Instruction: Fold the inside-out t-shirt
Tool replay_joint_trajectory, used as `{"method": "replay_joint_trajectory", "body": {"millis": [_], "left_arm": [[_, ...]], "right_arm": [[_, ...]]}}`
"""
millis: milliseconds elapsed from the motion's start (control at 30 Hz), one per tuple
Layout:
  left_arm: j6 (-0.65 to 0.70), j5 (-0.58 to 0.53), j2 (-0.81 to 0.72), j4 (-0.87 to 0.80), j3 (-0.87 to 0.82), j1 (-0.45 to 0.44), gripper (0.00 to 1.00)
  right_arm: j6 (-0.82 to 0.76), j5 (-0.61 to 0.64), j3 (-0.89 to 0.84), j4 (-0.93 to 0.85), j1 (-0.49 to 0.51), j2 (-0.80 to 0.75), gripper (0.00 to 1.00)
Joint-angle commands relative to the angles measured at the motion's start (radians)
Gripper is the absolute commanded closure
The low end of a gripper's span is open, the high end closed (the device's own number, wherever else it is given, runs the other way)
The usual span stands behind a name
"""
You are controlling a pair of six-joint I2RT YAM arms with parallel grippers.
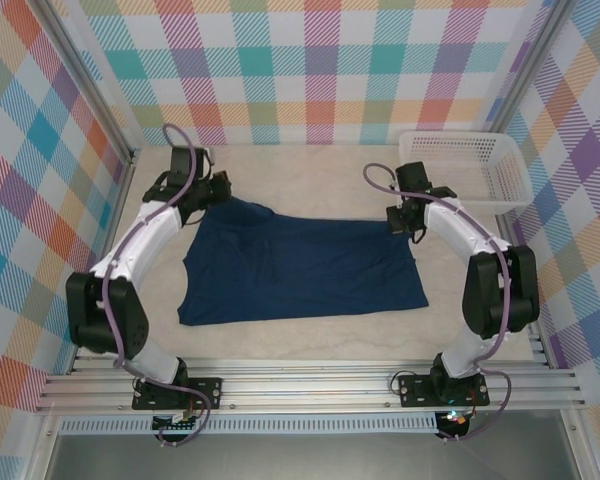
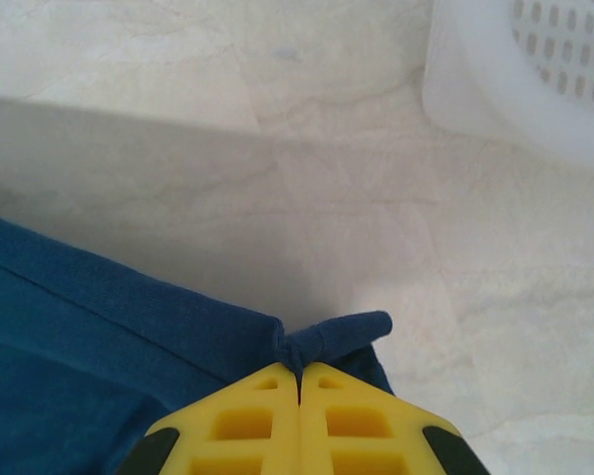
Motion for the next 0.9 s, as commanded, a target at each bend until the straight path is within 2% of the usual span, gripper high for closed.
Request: {"method": "replay_joint_trajectory", "body": {"millis": [0,233,533,733,867], "left_arm": [[-0.06,0.023,-0.127,0.013,-0.086,-0.002,1.0],[-0.086,-0.003,-0.331,-0.043,-0.278,-0.004,1.0],[-0.135,-0.012,-0.552,-0.124,-0.467,-0.008,1.0],[-0.133,-0.059,-0.662,-0.174,-0.464,-0.008,1.0],[-0.133,-0.03,-0.679,-0.199,-0.433,-0.007,1.0]], "right_arm": [[0.06,-0.035,-0.044,-0.02,-0.003,-0.058,1.0],[0.113,-0.005,-0.132,-0.046,-0.003,-0.095,1.0],[0.144,0.025,-0.162,-0.087,-0.003,-0.103,1.0],[0.138,0.033,-0.125,-0.118,-0.003,-0.117,1.0],[0.136,0.033,-0.116,-0.145,-0.003,-0.123,1.0]]}}
